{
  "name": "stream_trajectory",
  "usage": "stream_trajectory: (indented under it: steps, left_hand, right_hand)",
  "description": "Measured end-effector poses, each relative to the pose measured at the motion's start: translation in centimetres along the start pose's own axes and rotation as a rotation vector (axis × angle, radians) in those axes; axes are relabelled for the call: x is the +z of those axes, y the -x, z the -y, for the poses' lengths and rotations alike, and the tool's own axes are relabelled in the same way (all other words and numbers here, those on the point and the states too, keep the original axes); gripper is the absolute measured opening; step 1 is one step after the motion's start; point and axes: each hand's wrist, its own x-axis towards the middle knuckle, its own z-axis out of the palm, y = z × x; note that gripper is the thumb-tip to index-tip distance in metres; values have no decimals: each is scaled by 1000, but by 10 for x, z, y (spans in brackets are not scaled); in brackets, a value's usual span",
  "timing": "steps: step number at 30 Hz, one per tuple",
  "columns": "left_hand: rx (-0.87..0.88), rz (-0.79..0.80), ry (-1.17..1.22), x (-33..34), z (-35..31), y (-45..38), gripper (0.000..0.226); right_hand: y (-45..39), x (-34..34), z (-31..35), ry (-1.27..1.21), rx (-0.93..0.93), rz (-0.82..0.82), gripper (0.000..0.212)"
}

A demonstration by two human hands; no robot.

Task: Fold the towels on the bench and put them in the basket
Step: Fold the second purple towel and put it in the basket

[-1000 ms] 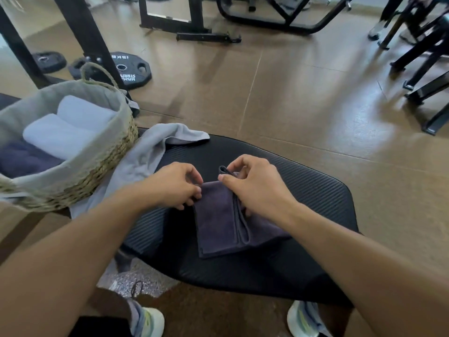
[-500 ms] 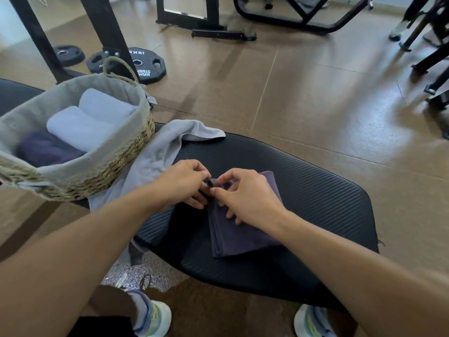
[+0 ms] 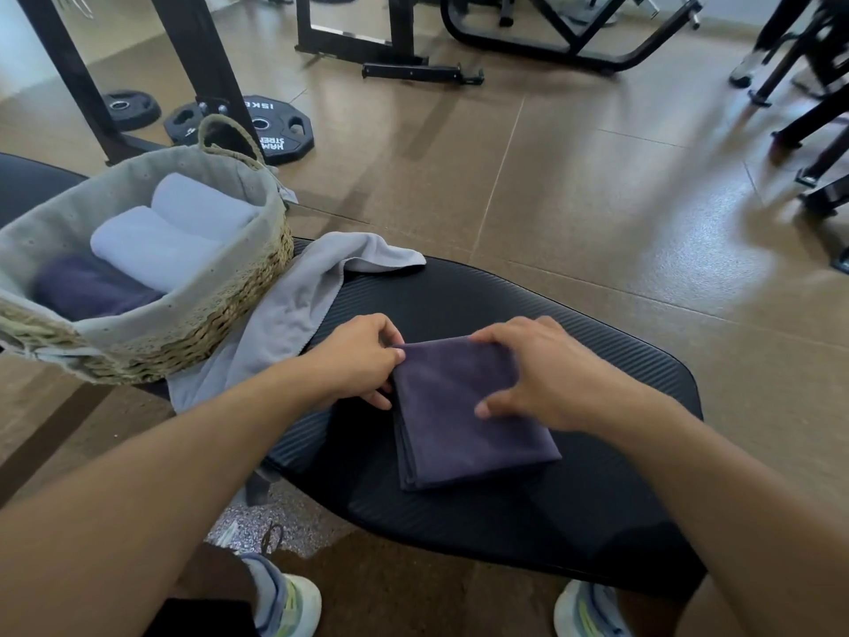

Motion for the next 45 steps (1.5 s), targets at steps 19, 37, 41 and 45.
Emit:
stream_trajectory:
  steps: [19,37,41,45]
  left_hand:
    - [-46,-49,-21,5,-7,-1,20]
    - [167,-171,-427,-4,-5,-7,12]
    - [220,-152,-483,-1,-6,-1,9]
    - [202,-146,-497,-2,-5,0,10]
  right_hand:
    - [9,63,37,178,-196,76,141]
    - [0,58,36,8,-202,5,105]
    - [-6,22,19,-65,-38,-229,74]
    - [-4,0,-11,89,269,-12,66]
